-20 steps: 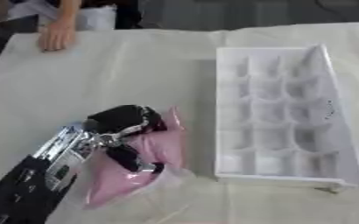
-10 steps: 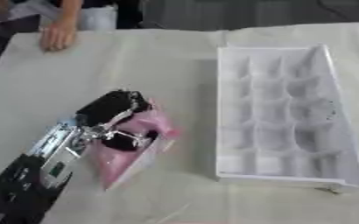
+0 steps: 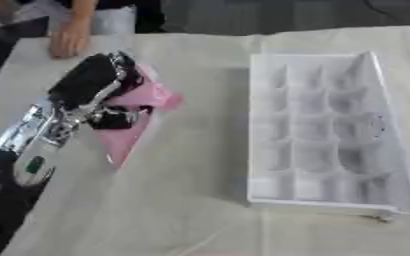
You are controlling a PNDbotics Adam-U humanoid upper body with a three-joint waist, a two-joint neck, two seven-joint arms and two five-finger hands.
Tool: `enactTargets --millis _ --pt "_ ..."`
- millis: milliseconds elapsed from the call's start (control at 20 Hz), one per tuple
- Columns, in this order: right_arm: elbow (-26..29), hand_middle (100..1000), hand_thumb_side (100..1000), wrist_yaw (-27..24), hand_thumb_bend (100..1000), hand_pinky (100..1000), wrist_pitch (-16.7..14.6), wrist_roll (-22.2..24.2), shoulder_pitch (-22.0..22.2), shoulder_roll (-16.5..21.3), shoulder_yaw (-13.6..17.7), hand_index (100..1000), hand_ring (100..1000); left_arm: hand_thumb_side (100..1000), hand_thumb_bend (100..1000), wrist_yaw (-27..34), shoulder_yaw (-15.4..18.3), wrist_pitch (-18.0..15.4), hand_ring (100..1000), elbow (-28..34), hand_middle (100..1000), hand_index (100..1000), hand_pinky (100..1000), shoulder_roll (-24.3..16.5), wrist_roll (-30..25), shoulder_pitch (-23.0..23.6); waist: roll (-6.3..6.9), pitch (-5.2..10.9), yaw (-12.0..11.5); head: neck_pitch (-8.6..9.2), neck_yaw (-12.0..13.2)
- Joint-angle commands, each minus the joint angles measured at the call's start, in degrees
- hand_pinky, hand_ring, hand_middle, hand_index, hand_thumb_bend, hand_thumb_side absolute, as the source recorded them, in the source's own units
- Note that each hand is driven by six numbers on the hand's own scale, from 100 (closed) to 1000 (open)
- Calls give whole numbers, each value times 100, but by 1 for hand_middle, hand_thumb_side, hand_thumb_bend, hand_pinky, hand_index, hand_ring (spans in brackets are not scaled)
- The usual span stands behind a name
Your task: Pick up objects on the table and place them in the box.
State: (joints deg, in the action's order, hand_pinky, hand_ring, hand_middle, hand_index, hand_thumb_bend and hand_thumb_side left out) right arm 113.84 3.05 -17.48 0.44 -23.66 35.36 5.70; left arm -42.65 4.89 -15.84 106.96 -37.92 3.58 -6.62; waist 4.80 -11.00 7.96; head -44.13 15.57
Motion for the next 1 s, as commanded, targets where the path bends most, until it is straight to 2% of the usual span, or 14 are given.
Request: enactTargets --millis 50,400,700,1000 --pt "75 522 1000 10 306 425 10 3 -28 91 57 577 567 100 170 350 95 -23 174 180 197 317 100 -252 -39 -139 -29 107 -5 1 -78" --pt "75 522 1000 -7 305 425 9 22 -40 72 37 577 567 100 170 810 -288 -296 199 364 215 317 100 -404 -557 -620 -38 144 34 1 -36" --pt "75 522 1000 -31 306 425 13 65 -60 62 5 577 567 100 189 1119 -789 -640 223 398 233 323 100 -524 -1038 -1242 -22 172 106 1 13" --pt "75 521 1000 -64 309 425 14 129 -107 62 -43 577 567 100 216 1296 -1302 -1014 249 355 256 335 100 -866 -1482 -1853 39 193 235 1 69"
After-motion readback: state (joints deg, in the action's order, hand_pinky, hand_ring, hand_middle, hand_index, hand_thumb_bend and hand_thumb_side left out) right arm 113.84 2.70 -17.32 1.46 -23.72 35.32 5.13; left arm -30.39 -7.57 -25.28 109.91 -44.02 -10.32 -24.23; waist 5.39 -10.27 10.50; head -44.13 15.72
